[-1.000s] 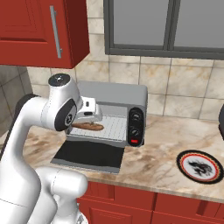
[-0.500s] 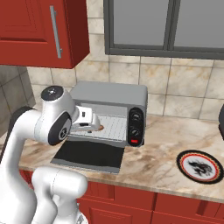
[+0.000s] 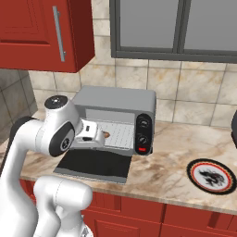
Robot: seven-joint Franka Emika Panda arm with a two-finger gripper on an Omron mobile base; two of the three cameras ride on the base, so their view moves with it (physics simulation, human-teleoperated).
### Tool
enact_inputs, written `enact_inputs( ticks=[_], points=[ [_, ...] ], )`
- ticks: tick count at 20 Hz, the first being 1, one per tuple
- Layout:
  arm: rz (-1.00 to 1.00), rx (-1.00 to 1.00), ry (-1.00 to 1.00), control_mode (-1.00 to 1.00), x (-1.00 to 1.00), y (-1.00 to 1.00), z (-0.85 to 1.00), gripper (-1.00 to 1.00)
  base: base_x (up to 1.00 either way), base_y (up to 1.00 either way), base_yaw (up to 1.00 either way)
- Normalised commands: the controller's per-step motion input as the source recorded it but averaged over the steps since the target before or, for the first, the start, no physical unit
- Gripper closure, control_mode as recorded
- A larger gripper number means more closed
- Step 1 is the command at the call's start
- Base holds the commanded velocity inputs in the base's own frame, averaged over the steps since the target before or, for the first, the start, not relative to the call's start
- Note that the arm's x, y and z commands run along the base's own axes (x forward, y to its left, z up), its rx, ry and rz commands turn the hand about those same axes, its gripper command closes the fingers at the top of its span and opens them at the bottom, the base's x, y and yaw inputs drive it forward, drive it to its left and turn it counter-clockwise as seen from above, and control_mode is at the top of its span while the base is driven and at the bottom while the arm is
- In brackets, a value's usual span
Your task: Pull the toaster oven rack outwards. Pick up the baguette from the plate and place it on the toaster oven rack. Close the toaster oven door fully and set the temperature to the lowest setting.
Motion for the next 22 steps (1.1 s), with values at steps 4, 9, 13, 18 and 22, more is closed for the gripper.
enact_inputs(
  ticks=[4,9,13,18,22],
  points=[
    [-0.04,0.13,0.02,-1.0,0.0,0.0,-0.52,-1.0,0.0,0.0,0.0],
    [-0.04,0.09,0.0,-1.0,0.01,0.0,-0.38,-1.0,0.0,0.0,0.0],
    [-0.04,0.01,0.0,-1.0,0.09,0.0,-0.05,-1.0,0.0,0.0,0.0],
    [-0.04,0.0,0.0,-1.0,0.07,0.0,0.09,-1.0,0.0,0.0,0.0],
    [-0.03,0.0,0.0,-1.0,0.21,0.0,0.03,-1.0,0.0,0.0,0.0]
  ],
)
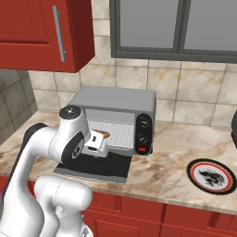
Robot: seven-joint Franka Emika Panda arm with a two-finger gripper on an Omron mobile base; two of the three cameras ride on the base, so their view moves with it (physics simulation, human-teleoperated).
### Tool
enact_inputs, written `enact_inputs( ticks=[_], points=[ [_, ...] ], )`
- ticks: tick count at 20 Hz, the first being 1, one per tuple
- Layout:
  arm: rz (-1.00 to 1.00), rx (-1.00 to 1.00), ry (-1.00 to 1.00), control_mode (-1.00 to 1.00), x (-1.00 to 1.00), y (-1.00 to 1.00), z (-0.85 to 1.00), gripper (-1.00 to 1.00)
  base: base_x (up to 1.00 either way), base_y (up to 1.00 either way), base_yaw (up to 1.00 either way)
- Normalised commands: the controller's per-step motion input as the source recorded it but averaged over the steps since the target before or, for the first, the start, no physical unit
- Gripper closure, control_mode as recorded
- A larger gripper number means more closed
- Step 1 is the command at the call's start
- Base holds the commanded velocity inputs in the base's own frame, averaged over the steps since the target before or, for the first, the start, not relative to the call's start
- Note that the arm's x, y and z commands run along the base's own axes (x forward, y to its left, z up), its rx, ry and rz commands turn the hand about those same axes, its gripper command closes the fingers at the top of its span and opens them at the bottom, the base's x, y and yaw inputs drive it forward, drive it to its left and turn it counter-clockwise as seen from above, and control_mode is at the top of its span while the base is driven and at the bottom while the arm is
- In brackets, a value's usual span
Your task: Pull the toaster oven rack outwards. Pick up the baguette from the plate and place it on the toaster oven rack. Close the toaster oven door fully and set the temperature to the lowest setting.
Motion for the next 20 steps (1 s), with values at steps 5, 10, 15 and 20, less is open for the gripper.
enact_inputs(
  ticks=[5,10,15,20],
  points=[
    [-0.01,0.0,-0.02,-1.0,0.36,0.0,0.0,-1.0,0.0,0.0,0.0],
    [0.0,0.0,-0.04,-1.0,0.45,0.0,-0.12,-1.0,0.0,0.0,0.0],
    [0.0,0.0,0.0,-1.0,0.4,0.0,-0.32,-1.0,0.0,0.0,0.0],
    [0.0,0.0,0.0,-1.0,0.11,0.0,-0.3,-1.0,0.0,0.0,0.0]
  ],
)
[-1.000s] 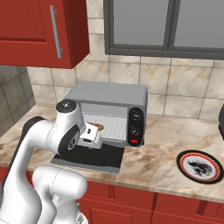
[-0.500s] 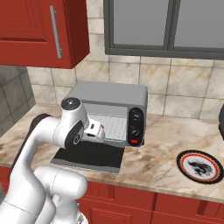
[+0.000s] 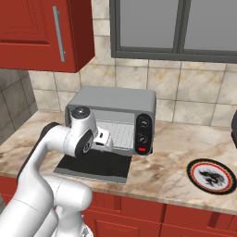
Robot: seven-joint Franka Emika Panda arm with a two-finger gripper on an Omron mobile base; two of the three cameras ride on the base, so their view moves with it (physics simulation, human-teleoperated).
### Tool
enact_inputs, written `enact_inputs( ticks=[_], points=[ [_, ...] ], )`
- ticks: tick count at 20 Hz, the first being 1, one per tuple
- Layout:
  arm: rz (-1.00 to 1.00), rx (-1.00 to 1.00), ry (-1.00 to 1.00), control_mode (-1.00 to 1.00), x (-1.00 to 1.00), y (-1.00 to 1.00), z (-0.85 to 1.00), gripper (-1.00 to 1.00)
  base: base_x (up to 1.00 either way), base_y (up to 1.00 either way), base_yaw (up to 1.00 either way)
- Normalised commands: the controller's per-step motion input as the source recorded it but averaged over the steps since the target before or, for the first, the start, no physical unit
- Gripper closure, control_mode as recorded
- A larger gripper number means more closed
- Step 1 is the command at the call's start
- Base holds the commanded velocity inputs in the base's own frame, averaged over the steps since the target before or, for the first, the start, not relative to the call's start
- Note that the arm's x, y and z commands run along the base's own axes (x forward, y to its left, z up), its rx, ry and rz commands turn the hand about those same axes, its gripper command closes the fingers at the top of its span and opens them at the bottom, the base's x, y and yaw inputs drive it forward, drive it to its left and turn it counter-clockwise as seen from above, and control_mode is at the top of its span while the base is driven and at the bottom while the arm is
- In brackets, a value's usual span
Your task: Pull the toaster oven rack outwards. Pick up the baguette from the plate and place it on the toaster oven rack. Close the toaster oven door fully and set the temperature to the lowest setting.
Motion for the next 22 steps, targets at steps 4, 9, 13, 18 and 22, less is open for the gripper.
enact_inputs(
  ticks=[4,9,13,18,22],
  points=[
    [0.0,0.0,0.0,-1.0,0.05,0.0,-0.18,-1.0,0.0,0.0,0.0],
    [0.0,0.0,0.0,-1.0,0.22,0.0,-0.04,-1.0,0.0,0.0,0.0],
    [0.0,0.0,0.0,-1.0,0.25,0.0,0.0,-1.0,0.0,0.0,0.0],
    [0.0,0.0,0.0,-1.0,0.3,0.0,0.0,-1.0,0.0,0.0,0.0],
    [0.0,0.0,0.0,-1.0,0.29,0.0,0.0,-1.0,0.0,0.0,0.0]
  ],
)
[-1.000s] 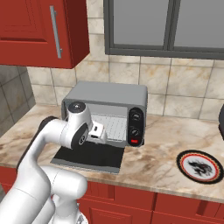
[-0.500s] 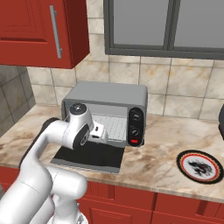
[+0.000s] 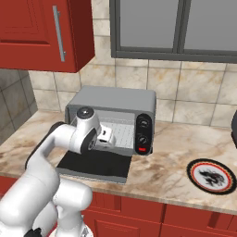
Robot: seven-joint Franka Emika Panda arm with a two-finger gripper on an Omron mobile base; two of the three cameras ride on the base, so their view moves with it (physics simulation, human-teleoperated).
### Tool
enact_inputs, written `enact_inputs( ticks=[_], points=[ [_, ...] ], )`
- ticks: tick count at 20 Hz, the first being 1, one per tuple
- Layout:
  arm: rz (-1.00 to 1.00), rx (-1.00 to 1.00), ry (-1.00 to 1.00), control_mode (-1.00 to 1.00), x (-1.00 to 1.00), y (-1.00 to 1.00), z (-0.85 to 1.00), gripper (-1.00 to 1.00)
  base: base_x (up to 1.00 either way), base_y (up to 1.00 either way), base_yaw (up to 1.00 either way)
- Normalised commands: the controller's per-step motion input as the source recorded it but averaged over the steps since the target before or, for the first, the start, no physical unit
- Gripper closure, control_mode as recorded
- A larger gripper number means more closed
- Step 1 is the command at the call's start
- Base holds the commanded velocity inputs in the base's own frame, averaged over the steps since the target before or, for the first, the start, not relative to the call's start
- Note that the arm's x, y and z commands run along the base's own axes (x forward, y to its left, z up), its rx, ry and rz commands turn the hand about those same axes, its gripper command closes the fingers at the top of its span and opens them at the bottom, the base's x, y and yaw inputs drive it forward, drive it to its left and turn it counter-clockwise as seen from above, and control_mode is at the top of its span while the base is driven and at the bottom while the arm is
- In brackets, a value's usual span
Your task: Pull the toaster oven rack outwards. Pick up the baguette from the plate and place it on the toaster oven rack. Close the toaster oven door fully and set the temperature to the lowest setting.
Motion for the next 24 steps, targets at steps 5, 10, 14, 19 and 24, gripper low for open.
enact_inputs(
  ticks=[5,10,14,19,24],
  points=[
    [0.0,0.0,0.0,-1.0,0.24,0.0,0.0,-1.0,0.0,0.0,0.0],
    [0.0,0.0,0.0,-1.0,0.28,0.0,0.0,-1.0,0.0,0.0,0.0],
    [0.0,0.0,-0.03,-1.0,0.32,0.0,0.0,-1.0,0.0,0.0,0.0],
    [0.0,0.0,-0.02,-1.0,0.41,0.0,0.0,-1.0,0.0,0.0,0.0],
    [0.0,0.0,-0.02,-1.0,0.4,0.0,0.01,-1.0,0.0,0.0,0.0]
  ],
)
